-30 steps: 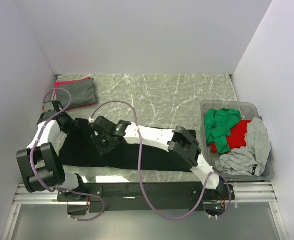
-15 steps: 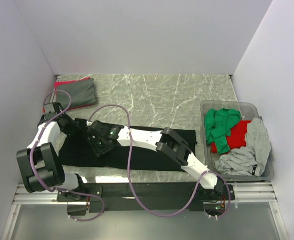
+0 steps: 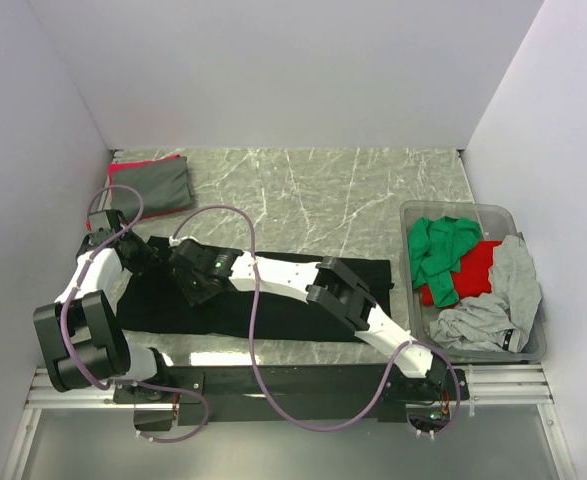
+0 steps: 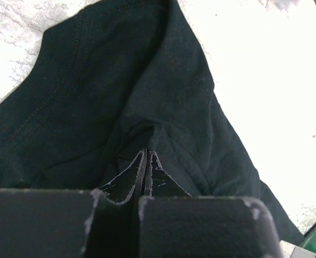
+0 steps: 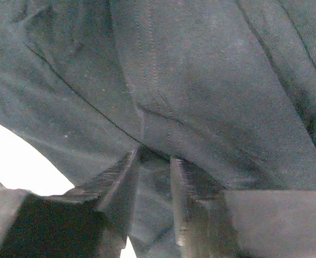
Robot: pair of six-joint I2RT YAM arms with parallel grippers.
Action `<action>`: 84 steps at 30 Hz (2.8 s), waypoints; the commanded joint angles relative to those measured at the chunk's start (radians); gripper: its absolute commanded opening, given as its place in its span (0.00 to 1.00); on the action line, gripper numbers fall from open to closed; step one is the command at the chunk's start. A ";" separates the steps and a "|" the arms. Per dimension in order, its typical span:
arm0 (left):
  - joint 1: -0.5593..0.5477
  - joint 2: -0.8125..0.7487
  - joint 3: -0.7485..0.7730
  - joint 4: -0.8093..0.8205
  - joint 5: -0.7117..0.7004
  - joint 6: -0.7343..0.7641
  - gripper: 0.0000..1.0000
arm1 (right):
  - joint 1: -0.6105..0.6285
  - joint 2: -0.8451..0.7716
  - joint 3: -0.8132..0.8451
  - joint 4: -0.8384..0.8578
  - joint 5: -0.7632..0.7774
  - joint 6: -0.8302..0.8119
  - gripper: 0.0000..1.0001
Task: Fold and stack the t-shirts
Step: Fold the tshirt
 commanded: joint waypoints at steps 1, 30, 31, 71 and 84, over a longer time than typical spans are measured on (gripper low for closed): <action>0.002 -0.034 -0.004 0.017 0.002 0.000 0.00 | 0.004 0.019 0.034 0.004 0.021 0.009 0.35; 0.004 -0.124 -0.028 -0.026 -0.004 0.018 0.00 | -0.062 -0.221 -0.145 0.061 -0.111 -0.041 0.02; 0.004 -0.104 -0.021 -0.011 -0.001 0.023 0.00 | -0.060 -0.189 -0.107 0.059 -0.113 -0.040 0.04; 0.004 0.083 0.019 0.062 0.062 0.046 0.00 | -0.017 0.060 0.073 -0.027 -0.071 -0.041 0.53; 0.005 0.048 0.004 0.045 0.070 0.026 0.00 | -0.037 0.074 0.059 -0.064 0.009 0.002 0.20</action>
